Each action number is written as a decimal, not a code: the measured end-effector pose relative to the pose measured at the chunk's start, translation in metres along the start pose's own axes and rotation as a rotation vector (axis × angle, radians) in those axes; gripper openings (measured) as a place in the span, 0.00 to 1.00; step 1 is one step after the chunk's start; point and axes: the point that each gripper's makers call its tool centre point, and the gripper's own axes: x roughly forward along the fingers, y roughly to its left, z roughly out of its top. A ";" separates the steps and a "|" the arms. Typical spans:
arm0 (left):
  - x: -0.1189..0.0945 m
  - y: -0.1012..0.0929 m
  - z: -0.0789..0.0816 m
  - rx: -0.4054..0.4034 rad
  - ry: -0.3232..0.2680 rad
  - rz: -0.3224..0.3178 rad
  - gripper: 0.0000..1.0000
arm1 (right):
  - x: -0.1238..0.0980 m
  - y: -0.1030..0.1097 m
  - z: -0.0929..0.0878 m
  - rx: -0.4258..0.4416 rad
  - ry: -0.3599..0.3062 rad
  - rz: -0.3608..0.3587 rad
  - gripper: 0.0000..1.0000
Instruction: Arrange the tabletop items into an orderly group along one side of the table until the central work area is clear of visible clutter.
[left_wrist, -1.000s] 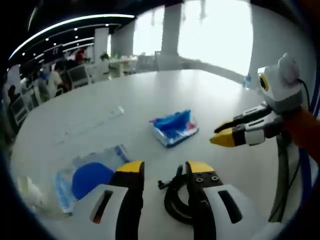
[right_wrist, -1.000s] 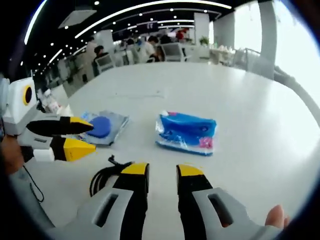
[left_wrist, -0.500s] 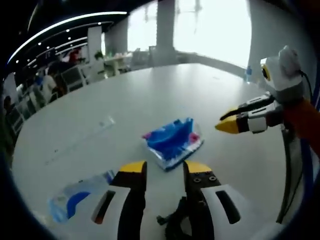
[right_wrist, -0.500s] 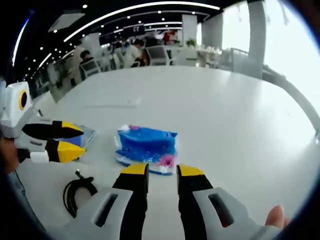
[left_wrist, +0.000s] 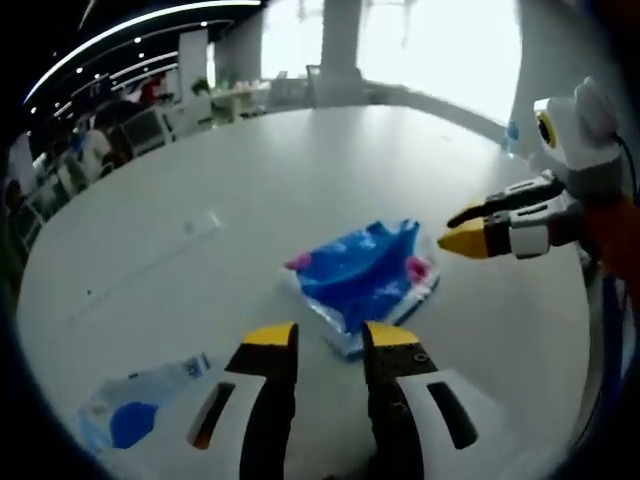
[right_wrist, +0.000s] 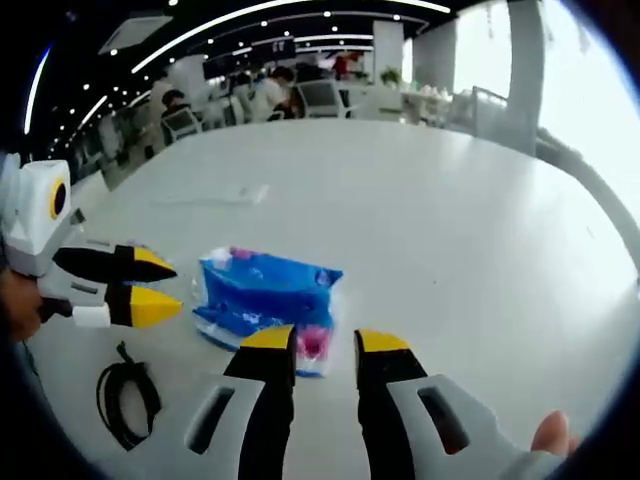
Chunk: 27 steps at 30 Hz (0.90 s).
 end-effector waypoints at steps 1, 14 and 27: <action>0.001 0.000 0.000 -0.003 0.000 -0.002 0.23 | 0.001 0.000 0.000 0.000 0.001 0.001 0.23; 0.015 0.005 -0.004 -0.050 0.013 -0.007 0.19 | 0.022 0.002 -0.004 -0.012 0.020 0.021 0.21; 0.018 0.001 -0.002 -0.058 0.006 -0.027 0.07 | 0.025 0.003 -0.007 -0.037 0.030 0.014 0.03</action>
